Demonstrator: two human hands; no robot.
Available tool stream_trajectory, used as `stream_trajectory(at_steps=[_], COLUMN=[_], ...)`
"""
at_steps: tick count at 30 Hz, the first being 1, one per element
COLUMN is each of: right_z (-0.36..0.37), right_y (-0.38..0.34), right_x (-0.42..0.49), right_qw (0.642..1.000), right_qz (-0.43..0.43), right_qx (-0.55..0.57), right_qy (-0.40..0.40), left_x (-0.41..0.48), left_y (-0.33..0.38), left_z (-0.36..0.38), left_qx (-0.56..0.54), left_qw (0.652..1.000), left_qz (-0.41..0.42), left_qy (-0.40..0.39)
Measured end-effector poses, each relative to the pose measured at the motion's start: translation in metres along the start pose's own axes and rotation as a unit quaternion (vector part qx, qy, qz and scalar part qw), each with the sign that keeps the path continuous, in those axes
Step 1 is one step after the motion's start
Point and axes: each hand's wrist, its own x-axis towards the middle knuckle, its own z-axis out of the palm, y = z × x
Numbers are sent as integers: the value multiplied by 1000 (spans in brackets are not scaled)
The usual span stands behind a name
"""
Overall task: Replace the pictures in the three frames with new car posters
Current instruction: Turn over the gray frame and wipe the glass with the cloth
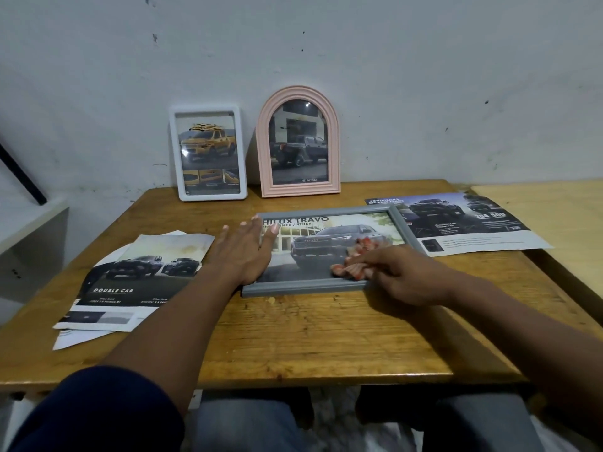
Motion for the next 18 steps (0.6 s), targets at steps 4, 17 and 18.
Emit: stream_trajectory(at_steps=[4,17,18], right_z=[-8,-77,-87], right_y=[31,50,52], right_x=[-25,8,19], right_qw=[997,824,828], right_qz=[9,275,276], right_qx=[-65,407,403], right_qy=[45,283,276], left_x=[-3,12,16], left_y=[2,14,23], left_z=[-1,-20,-22], left_qx=[18,58,56], left_qw=[1000,998,998], left_qz=[-2,1,17], left_qy=[-5,-1,13])
